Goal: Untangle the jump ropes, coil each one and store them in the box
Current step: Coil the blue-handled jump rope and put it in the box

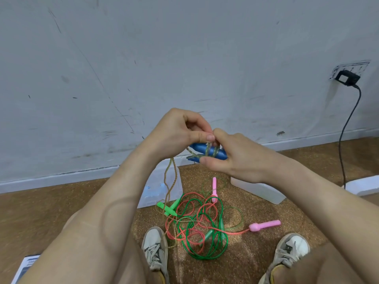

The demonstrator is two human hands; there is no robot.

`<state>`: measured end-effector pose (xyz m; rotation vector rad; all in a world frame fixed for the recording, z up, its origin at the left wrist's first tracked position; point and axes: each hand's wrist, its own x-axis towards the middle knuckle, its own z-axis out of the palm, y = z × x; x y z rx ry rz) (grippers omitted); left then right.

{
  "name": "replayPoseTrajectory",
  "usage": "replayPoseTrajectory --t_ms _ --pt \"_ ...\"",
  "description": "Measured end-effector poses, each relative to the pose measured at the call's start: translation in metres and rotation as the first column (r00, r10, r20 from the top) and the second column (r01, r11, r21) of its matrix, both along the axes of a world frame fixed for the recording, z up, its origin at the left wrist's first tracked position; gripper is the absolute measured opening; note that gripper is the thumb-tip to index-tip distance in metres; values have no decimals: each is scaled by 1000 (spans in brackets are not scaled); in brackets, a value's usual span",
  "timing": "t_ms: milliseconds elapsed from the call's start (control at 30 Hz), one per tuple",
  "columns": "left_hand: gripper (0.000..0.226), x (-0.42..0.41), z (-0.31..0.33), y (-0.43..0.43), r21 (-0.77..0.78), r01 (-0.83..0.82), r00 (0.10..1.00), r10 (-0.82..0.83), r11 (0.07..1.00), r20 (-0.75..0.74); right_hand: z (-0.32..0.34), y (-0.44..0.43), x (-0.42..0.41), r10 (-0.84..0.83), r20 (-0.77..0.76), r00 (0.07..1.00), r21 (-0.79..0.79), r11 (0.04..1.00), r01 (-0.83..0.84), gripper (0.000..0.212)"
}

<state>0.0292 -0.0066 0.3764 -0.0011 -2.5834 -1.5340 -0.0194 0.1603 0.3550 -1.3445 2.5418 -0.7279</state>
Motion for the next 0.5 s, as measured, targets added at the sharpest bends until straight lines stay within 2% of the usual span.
replayPoseTrajectory --t_ms 100,333,433,500 --pt "22 -2 -3 1 -40 -50 999 50 998 -9 -3 -3 1 -41 -23 999 -9 999 41 42" --pt "18 -3 1 -7 32 -36 999 35 999 4 3 -3 0 13 47 999 -86 996 -9 13" --pt "25 -3 0 -14 99 6 998 -11 995 58 8 -3 -3 3 215 977 -178 983 36 19" --pt "41 -2 -3 -17 208 52 989 -79 977 122 13 -4 -1 37 389 920 -266 961 74 21"
